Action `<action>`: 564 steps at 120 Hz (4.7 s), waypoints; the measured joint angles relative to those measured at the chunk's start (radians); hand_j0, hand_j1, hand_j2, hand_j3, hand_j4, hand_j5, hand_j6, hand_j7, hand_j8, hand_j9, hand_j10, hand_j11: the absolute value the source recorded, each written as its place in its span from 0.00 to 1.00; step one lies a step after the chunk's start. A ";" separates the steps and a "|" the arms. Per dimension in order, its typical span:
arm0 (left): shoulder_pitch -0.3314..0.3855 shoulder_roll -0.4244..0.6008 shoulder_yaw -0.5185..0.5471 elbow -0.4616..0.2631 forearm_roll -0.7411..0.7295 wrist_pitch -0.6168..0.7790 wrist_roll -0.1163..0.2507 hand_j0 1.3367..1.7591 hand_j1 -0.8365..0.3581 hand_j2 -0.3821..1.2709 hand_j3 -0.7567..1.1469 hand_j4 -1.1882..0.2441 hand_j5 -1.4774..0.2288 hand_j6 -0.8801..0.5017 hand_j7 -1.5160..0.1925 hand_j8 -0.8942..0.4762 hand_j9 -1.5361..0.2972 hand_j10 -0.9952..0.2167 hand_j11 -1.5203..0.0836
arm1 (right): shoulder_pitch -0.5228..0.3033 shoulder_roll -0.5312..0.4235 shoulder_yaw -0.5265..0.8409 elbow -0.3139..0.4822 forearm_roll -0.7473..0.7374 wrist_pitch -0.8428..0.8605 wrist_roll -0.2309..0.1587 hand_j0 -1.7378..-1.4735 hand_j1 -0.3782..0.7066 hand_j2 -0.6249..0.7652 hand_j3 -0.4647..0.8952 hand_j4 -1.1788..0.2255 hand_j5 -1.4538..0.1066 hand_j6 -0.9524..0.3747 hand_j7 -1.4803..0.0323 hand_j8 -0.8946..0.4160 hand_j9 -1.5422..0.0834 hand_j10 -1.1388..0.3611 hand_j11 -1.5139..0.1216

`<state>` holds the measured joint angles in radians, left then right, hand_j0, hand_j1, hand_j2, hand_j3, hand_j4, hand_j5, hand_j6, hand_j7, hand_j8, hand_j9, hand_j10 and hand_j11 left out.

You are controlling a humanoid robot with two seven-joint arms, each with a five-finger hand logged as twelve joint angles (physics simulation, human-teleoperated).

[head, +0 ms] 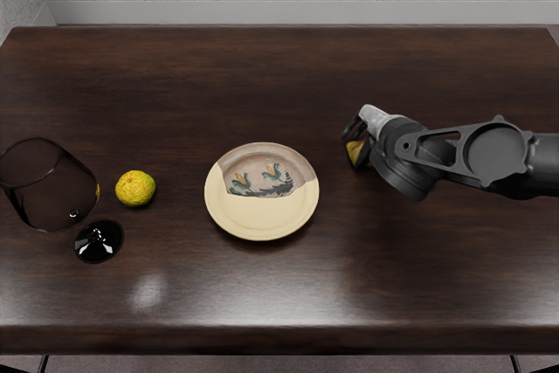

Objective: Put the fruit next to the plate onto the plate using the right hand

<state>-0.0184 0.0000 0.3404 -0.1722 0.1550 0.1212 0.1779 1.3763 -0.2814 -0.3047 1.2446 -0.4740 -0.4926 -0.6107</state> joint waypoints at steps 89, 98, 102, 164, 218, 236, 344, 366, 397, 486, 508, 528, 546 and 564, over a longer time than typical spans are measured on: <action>0.000 0.000 0.000 0.000 0.000 0.000 0.000 0.76 0.99 0.23 0.40 0.83 0.87 0.64 0.89 0.65 0.84 0.82 0.95 | -0.011 -0.009 0.012 0.002 -0.007 0.018 0.002 0.34 0.67 0.62 0.34 0.36 0.24 0.55 0.34 0.56 0.31 0.58 0.29; 0.000 0.000 0.000 0.000 0.000 0.000 0.000 0.76 0.99 0.23 0.40 0.83 0.87 0.64 0.89 0.65 0.84 0.82 0.95 | -0.012 -0.010 0.014 0.002 -0.008 0.021 0.002 0.34 0.67 0.62 0.34 0.36 0.22 0.56 0.33 0.56 0.30 0.58 0.28; 0.000 0.000 0.000 0.000 0.000 0.000 0.000 0.76 0.99 0.23 0.40 0.83 0.87 0.64 0.89 0.65 0.84 0.82 0.95 | -0.013 -0.011 0.015 0.002 -0.009 0.022 0.002 0.35 0.67 0.62 0.34 0.36 0.22 0.56 0.33 0.56 0.30 0.57 0.28; 0.000 0.000 0.000 -0.001 0.000 0.000 0.000 0.76 0.99 0.23 0.40 0.83 0.87 0.64 0.89 0.65 0.84 0.82 0.95 | -0.021 -0.100 0.107 0.027 0.002 0.086 0.001 0.31 0.65 0.84 0.34 0.31 0.26 0.39 0.32 0.40 0.32 0.43 0.29; 0.000 0.000 0.000 0.000 0.000 0.000 0.000 0.76 0.99 0.23 0.40 0.83 0.87 0.64 0.89 0.65 0.84 0.82 0.95 | -0.082 -0.187 0.337 0.035 0.017 0.404 0.000 0.30 0.69 0.85 0.34 0.31 0.27 0.38 0.32 0.41 0.33 0.42 0.31; 0.000 0.000 0.000 0.000 0.000 0.000 0.000 0.76 0.99 0.23 0.40 0.83 0.87 0.64 0.89 0.65 0.84 0.82 0.95 | -0.090 -0.225 0.389 0.040 0.044 0.501 0.000 0.30 0.70 0.86 0.34 0.31 0.27 0.37 0.32 0.42 0.33 0.43 0.31; 0.000 0.000 0.000 0.000 0.000 0.000 0.000 0.76 0.99 0.23 0.40 0.83 0.87 0.64 0.89 0.65 0.84 0.82 0.95 | -0.083 -0.081 0.507 0.075 0.120 0.691 0.000 0.30 0.72 0.86 0.34 0.31 0.27 0.24 0.33 0.42 0.34 0.42 0.32; 0.000 0.000 0.000 0.000 0.000 0.000 0.000 0.76 0.99 0.23 0.40 0.83 0.87 0.64 0.89 0.65 0.84 0.82 0.95 | -0.083 -0.055 0.508 0.058 0.116 0.689 0.000 0.30 0.70 0.85 0.34 0.31 0.29 0.22 0.33 0.40 0.34 0.40 0.33; 0.000 0.000 0.000 -0.001 0.000 0.000 0.000 0.76 0.99 0.23 0.40 0.83 0.87 0.64 0.89 0.65 0.84 0.82 0.95 | -0.087 -0.050 0.505 0.021 0.108 0.681 0.000 0.30 0.46 0.55 0.34 0.53 0.56 0.40 0.60 0.44 0.60 0.51 0.58; 0.000 0.000 0.000 -0.001 0.000 0.000 0.000 0.76 0.99 0.23 0.40 0.83 0.87 0.64 0.89 0.65 0.84 0.82 0.95 | -0.267 -0.287 0.777 0.002 0.520 1.070 0.000 0.30 0.08 0.45 0.34 0.80 0.89 0.68 0.94 0.65 0.91 0.73 0.89; 0.000 0.000 0.000 -0.001 0.000 0.000 0.000 0.76 0.99 0.23 0.40 0.83 0.87 0.64 0.89 0.65 0.84 0.82 0.95 | -0.303 -0.361 0.785 -0.001 0.654 1.098 0.000 0.30 0.07 0.45 0.34 0.81 0.90 0.69 0.94 0.65 0.91 0.73 0.89; 0.000 0.000 0.000 -0.001 0.000 0.000 0.000 0.76 0.99 0.23 0.40 0.83 0.87 0.64 0.89 0.65 0.84 0.82 0.95 | -0.343 -0.428 0.785 0.000 0.733 1.103 0.000 0.30 0.07 0.44 0.34 0.81 0.90 0.69 0.94 0.65 0.92 0.73 0.89; 0.000 0.000 0.000 -0.001 0.000 0.000 0.000 0.76 0.99 0.23 0.40 0.83 0.87 0.64 0.89 0.65 0.84 0.82 0.95 | -0.377 -0.487 0.782 0.006 0.782 1.104 0.000 0.30 0.07 0.44 0.34 0.81 0.90 0.69 0.94 0.65 0.92 0.73 0.89; 0.000 0.000 0.000 0.000 0.000 0.000 0.000 0.76 0.99 0.23 0.40 0.83 0.87 0.64 0.89 0.65 0.84 0.82 0.95 | -0.401 -0.536 0.780 0.008 0.822 1.104 0.000 0.30 0.07 0.44 0.34 0.81 0.90 0.69 0.95 0.65 0.92 0.73 0.89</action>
<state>-0.0184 0.0000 0.3403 -0.1725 0.1550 0.1212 0.1780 0.9755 -0.8174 0.4748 1.2526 0.3478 0.6112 -0.6109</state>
